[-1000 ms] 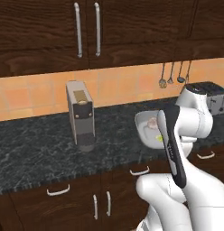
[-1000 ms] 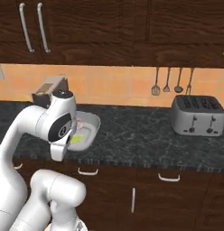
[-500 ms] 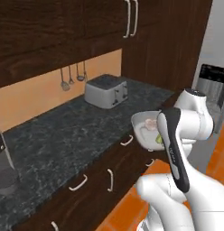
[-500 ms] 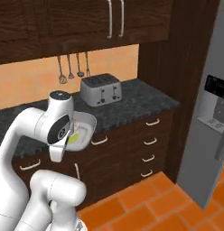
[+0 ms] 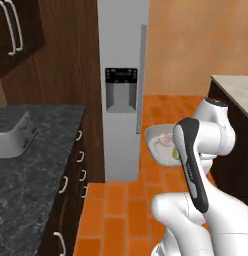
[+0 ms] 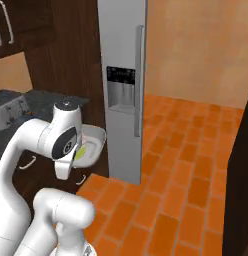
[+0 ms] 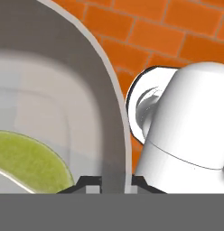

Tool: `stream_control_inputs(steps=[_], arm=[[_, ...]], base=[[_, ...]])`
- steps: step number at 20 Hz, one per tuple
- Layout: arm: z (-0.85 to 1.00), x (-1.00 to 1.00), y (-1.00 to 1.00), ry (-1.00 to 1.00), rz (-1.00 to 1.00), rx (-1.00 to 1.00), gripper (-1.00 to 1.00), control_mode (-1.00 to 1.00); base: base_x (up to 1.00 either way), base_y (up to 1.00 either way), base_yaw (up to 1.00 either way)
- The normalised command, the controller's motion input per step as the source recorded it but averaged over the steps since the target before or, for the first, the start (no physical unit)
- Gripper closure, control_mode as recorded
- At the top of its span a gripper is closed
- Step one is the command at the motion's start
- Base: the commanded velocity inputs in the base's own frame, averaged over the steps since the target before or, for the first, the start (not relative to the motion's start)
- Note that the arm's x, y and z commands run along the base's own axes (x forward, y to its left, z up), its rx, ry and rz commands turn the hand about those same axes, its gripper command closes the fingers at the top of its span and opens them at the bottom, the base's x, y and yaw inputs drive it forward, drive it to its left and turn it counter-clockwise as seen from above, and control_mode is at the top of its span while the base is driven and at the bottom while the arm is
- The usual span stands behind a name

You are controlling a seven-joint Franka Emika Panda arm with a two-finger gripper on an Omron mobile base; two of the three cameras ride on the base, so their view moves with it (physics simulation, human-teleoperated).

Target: Take the meat container that has the shrimp and place it on the second highest rack of the freezer. Then take the vegetable container that has the lemon wedge and garlic and place it on the highest rack of the freezer.

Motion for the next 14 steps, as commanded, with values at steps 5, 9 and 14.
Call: stream_control_inputs(steps=[5,9,14], arm=[[0.00,0.00,0.00,0.00,0.00,0.00,1.00,1.00],[0.00,0.00,0.00,0.00,0.00,0.00,1.00,1.00],[0.00,0.00,0.00,0.00,0.00,0.00,1.00,1.00]], base=[[-0.13,0.00,-0.98],[0.17,-0.65,-0.30],[0.95,-0.36,0.00]])
